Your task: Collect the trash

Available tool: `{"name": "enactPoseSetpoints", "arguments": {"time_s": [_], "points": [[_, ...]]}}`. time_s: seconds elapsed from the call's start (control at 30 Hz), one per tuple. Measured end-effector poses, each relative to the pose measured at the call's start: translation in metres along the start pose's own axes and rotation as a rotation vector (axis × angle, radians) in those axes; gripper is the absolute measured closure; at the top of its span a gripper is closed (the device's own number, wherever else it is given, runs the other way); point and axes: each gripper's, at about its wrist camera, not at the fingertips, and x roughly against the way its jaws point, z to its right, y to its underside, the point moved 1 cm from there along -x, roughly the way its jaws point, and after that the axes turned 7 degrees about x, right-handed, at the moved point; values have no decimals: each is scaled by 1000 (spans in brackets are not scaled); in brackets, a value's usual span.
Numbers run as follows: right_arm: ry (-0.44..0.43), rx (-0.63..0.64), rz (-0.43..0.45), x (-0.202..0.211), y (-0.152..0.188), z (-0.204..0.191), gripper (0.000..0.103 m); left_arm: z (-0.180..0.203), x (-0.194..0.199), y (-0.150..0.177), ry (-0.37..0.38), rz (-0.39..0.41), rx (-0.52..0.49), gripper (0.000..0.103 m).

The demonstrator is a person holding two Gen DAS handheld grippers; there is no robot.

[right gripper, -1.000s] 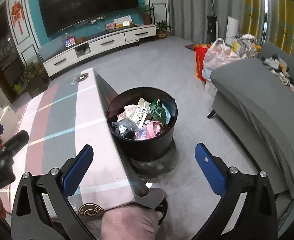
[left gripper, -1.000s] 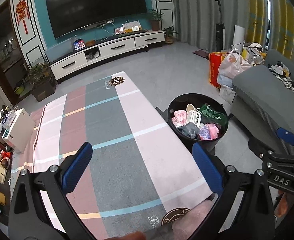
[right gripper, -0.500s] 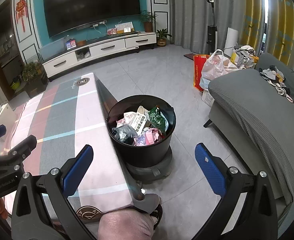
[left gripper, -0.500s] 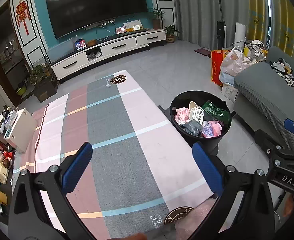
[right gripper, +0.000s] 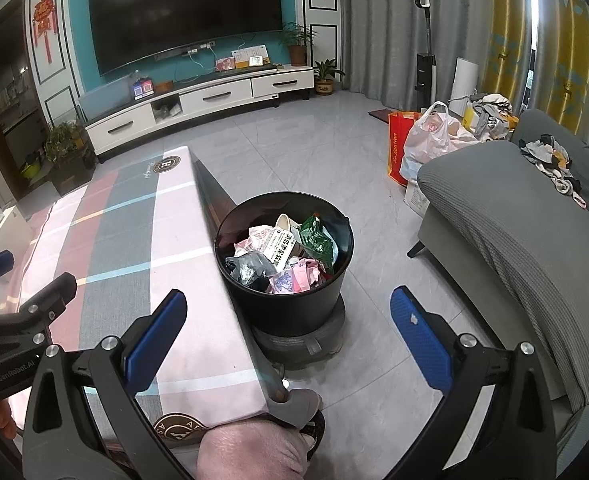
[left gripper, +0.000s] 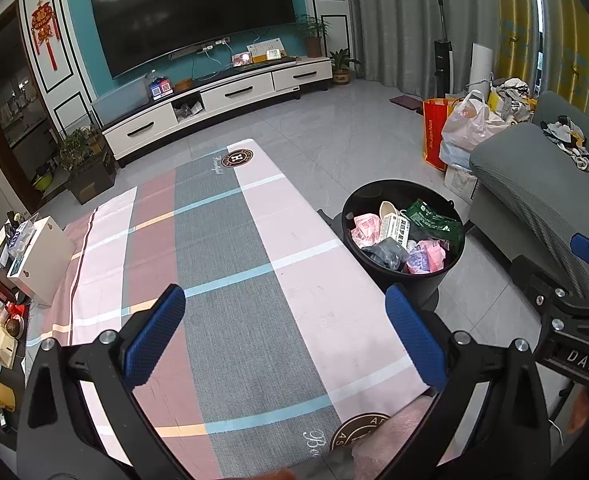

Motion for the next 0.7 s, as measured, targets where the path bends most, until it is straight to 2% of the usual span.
{"name": "enactPoseSetpoints", "arguments": {"time_s": [0.7], "points": [[-9, 2, 0, -1, 0, -4, 3, -5, -4, 3, 9, -17, 9, 3]]}}
